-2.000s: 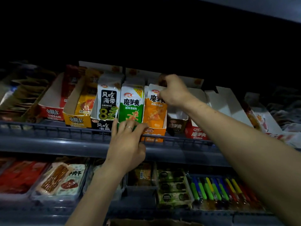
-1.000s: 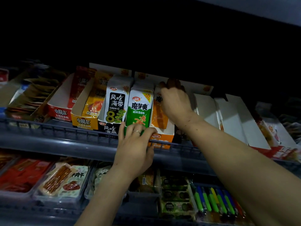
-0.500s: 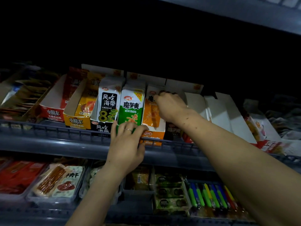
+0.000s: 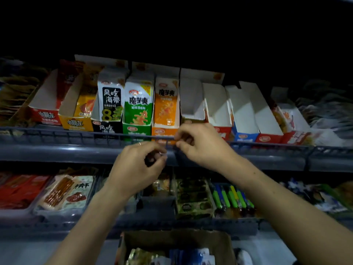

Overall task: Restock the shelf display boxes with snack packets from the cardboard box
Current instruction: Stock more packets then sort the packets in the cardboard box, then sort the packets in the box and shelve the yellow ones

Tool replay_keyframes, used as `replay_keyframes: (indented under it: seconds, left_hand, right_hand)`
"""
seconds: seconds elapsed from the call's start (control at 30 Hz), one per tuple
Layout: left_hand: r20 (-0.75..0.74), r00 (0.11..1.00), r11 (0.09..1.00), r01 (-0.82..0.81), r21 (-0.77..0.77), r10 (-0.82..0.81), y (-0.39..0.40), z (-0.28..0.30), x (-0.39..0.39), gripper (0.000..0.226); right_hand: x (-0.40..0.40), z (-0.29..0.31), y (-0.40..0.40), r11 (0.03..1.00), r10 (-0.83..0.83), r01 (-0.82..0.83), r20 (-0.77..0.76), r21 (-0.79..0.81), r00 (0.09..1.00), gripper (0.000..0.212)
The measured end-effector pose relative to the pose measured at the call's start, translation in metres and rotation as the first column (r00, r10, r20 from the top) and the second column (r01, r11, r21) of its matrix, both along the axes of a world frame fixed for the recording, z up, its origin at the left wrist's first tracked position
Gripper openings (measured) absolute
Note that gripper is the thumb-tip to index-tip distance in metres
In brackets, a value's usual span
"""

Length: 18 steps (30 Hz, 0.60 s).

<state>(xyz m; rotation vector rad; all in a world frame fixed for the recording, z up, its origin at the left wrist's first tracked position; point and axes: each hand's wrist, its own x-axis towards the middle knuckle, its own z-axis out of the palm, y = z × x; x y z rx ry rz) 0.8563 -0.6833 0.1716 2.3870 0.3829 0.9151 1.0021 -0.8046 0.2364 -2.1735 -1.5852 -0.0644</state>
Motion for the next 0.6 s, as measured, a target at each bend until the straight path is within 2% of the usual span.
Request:
replay_keyframes:
  seconds: [0.1, 0.2, 0.33, 0.43, 0.6]
  left_hand:
    - [-0.268, 0.953, 0.990, 0.141, -0.027, -0.143, -0.012, -0.020, -0.008, 0.017]
    - [-0.444, 0.873, 0.974, 0.227, 0.001, -0.203, -0.029, -0.041, -0.013, 0.023]
    - [-0.587, 0.778, 0.964, 0.267, -0.016, -0.225, -0.054, -0.074, -0.027, 0.020]
    - [-0.706, 0.679, 0.964, 0.265, -0.020, -0.201, -0.069, -0.107, -0.043, 0.014]
    - [-0.782, 0.587, 0.974, 0.191, -0.120, -0.211, -0.090, -0.174, -0.084, 0.020]
  right_hand:
    - [-0.015, -0.041, -0.031, 0.999, -0.014, 0.005, -0.188, -0.046, 0.982, 0.006]
    - [-0.028, -0.095, -0.059, 0.985, -0.026, -0.021, -0.273, -0.170, 0.962, 0.017]
    - [-0.042, -0.166, -0.095, 0.947, -0.126, -0.005, -0.386, -0.321, 0.914, 0.005]
    - [-0.048, -0.215, -0.119, 0.899, -0.203, -0.007, -0.430, -0.439, 0.880, 0.014]
    - [-0.054, -0.283, -0.147, 0.776, -0.294, -0.076, -0.467, -0.626, 0.834, 0.018]
